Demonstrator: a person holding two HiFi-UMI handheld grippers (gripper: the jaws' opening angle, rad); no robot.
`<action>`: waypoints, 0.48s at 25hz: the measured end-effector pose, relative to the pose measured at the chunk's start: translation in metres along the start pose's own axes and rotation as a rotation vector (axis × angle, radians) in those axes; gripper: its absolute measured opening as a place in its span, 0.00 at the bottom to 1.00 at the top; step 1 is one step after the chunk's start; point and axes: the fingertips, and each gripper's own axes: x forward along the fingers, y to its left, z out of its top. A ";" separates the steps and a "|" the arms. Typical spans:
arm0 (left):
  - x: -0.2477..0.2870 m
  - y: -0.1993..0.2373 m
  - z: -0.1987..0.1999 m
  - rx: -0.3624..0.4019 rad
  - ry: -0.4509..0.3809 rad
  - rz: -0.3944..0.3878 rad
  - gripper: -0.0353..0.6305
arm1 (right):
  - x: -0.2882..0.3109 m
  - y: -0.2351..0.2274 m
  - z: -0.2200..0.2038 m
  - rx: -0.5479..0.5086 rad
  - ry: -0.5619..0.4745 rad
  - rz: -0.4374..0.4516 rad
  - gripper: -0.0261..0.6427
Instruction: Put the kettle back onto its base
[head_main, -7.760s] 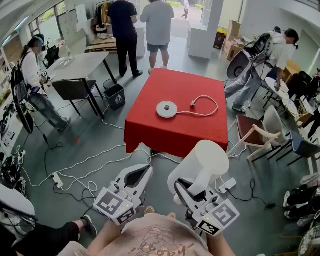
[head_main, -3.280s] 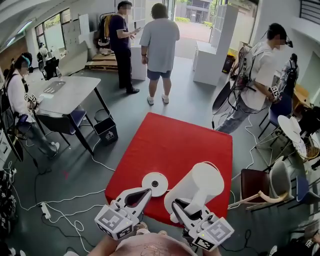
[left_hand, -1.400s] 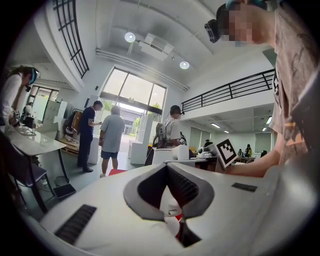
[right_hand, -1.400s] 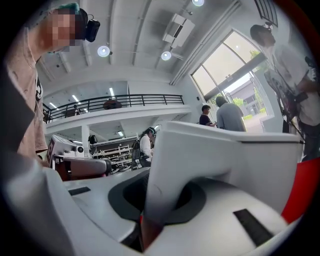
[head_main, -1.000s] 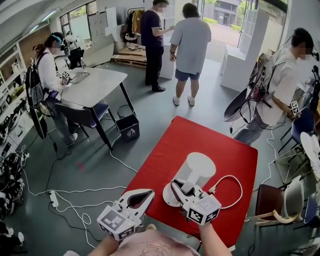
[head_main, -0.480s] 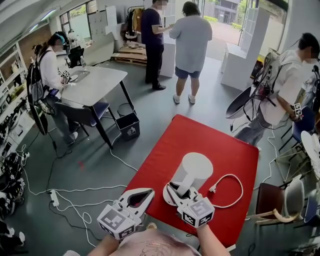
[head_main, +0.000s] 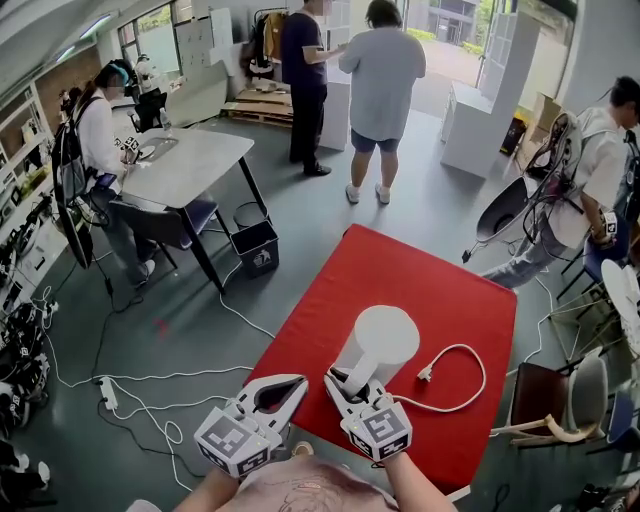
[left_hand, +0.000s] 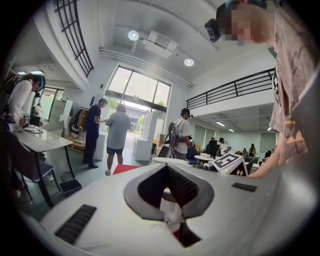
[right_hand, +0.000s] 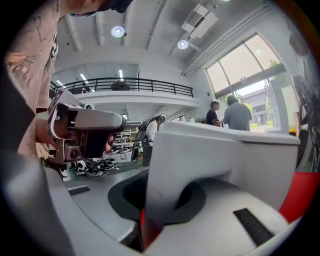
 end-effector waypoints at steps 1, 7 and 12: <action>-0.001 0.000 -0.001 -0.001 0.001 0.001 0.03 | 0.000 0.003 -0.001 -0.004 0.002 0.002 0.14; -0.004 0.001 -0.003 -0.007 0.001 0.009 0.03 | 0.002 0.017 -0.006 -0.040 0.004 0.006 0.13; -0.008 -0.002 -0.005 -0.013 0.002 0.011 0.03 | -0.003 0.023 -0.008 -0.042 0.002 -0.008 0.13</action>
